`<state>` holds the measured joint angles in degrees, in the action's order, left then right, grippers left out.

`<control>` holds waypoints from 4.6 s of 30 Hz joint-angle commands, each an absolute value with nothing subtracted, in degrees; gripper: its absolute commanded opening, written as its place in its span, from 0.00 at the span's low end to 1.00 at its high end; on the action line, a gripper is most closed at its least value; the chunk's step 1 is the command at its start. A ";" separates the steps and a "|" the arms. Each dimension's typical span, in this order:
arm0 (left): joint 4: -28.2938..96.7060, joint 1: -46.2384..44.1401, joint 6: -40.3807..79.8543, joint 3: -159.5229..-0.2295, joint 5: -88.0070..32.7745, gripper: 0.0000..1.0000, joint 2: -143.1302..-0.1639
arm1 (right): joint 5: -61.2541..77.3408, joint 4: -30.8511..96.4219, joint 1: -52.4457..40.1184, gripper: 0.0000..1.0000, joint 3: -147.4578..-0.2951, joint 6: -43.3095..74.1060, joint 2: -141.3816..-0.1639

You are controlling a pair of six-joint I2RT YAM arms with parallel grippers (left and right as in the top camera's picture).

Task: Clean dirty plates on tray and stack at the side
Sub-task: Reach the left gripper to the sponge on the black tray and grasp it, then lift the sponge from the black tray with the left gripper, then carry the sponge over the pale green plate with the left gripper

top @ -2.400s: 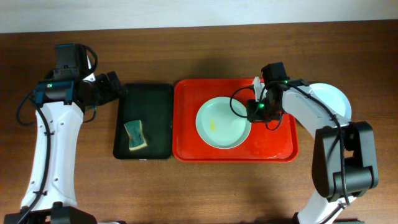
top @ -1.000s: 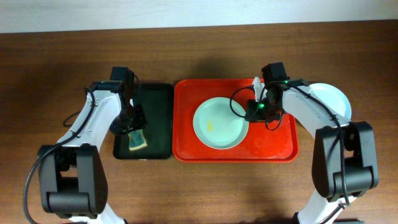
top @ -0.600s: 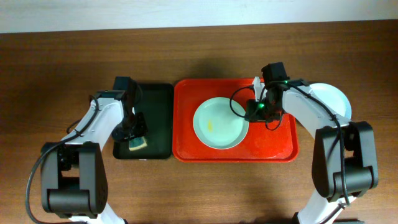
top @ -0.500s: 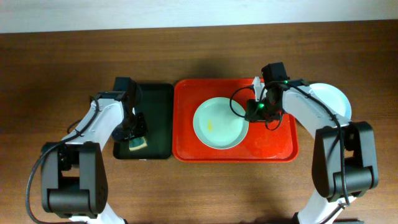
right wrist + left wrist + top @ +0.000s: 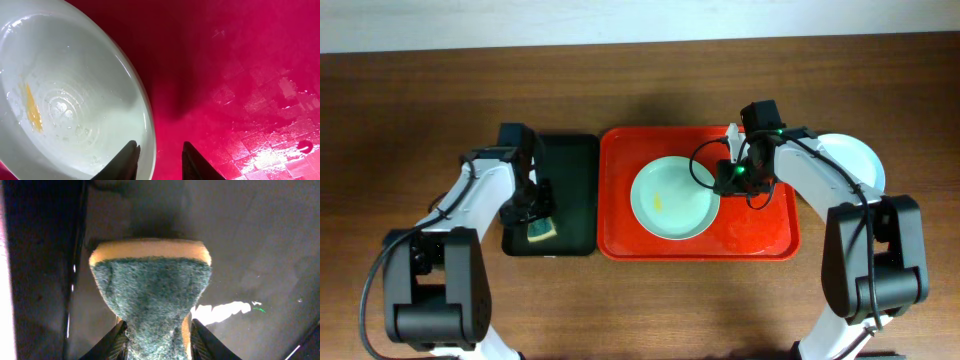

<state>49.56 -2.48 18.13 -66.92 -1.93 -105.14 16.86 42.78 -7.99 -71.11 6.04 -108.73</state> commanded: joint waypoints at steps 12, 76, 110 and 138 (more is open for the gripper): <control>49.25 -0.99 16.16 -66.41 -4.69 0.41 -106.08 | 17.41 42.61 -8.29 0.31 -70.65 6.24 -109.19; 50.61 -0.95 13.37 -68.18 -4.71 0.27 -104.86 | 17.39 42.19 -8.29 0.32 -70.65 6.22 -109.19; 49.01 -1.76 9.50 -72.07 -8.19 0.00 -90.28 | 17.45 41.95 -8.29 0.04 -70.65 6.24 -109.19; 52.90 -19.09 14.11 -88.55 -17.63 0.00 -109.45 | 22.70 41.12 -8.32 0.25 -70.63 7.99 -109.25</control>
<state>54.06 -17.56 11.70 -87.88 -14.85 -109.16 22.20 41.28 -7.99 -71.11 7.75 -108.73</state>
